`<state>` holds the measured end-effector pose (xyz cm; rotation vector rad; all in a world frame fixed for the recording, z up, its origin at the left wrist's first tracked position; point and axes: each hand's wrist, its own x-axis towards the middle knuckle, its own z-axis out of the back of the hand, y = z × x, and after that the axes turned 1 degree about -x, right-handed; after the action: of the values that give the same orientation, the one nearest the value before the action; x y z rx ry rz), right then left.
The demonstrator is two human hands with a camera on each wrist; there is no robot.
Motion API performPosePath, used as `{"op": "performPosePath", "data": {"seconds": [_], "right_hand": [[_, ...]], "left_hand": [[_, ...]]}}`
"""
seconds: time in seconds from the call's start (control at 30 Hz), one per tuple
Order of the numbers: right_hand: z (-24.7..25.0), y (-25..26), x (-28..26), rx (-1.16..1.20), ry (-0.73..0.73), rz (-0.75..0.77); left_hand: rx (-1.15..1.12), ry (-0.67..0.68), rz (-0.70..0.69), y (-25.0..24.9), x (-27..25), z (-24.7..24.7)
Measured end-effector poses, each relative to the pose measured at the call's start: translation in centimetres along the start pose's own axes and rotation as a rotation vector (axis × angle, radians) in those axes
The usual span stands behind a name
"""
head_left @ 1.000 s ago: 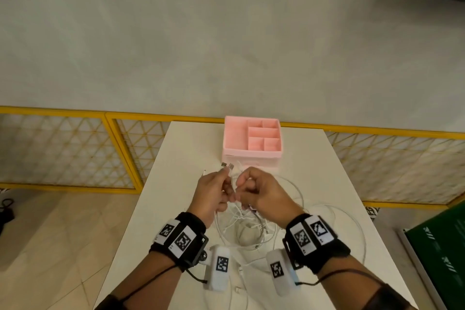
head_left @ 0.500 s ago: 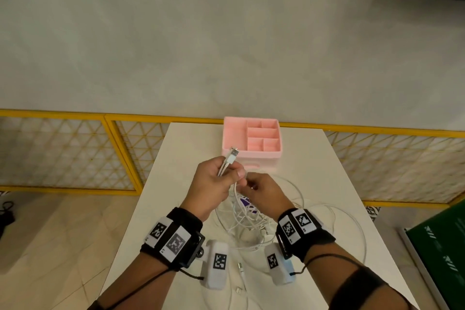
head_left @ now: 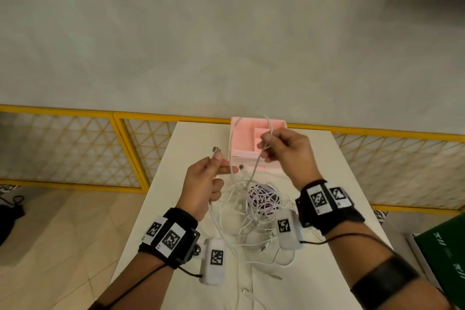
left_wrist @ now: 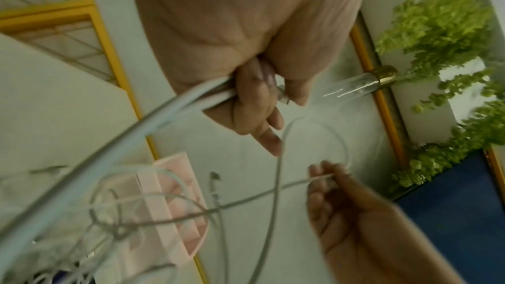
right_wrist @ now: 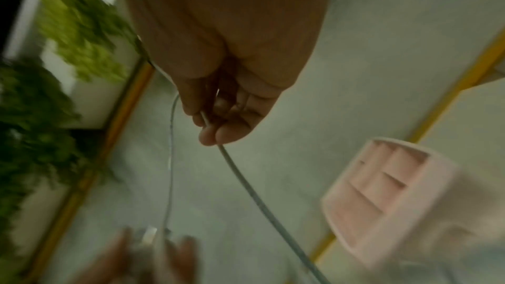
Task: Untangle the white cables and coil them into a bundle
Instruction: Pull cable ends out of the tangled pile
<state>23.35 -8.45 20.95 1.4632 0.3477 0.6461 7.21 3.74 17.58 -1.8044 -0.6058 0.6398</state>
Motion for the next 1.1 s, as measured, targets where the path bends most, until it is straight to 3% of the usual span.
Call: {"op": "performPosePath", "data": {"seconds": [0.13,0.27,0.37,0.5,0.67,0.87,1.0,1.1], "right_hand": [[-0.5,4.9,-0.5,0.159,0.074,0.072],[-1.0,6.3,-1.3,0.242,0.117,0.114],[-0.3,6.6,-1.0,0.281,0.026,0.176],[1.8,6.9,0.1,0.401,-0.147,0.243],[1.8,3.5,0.0,0.286,-0.079,0.106],[-0.8,-2.4,-3.3,-0.035,0.179,-0.102],[-1.8,-3.1,-3.2,-0.041,0.139,-0.125],[-1.1,-1.9,-2.2,0.139,0.066,-0.125]], "left_hand": [[0.026,0.033,-0.065,0.9,0.3,-1.7],[0.088,0.112,-0.117,1.1,-0.1,-3.3],[0.156,0.159,-0.133,1.8,0.0,-3.1],[0.296,0.116,-0.101,3.5,0.4,-1.8],[0.201,0.075,-0.053,4.1,0.6,-1.3],[0.182,0.080,-0.061,2.6,0.6,-1.6],[0.180,0.117,-0.082,2.5,-0.2,-1.7],[0.180,0.092,-0.037,3.5,-0.1,-0.9]]}}
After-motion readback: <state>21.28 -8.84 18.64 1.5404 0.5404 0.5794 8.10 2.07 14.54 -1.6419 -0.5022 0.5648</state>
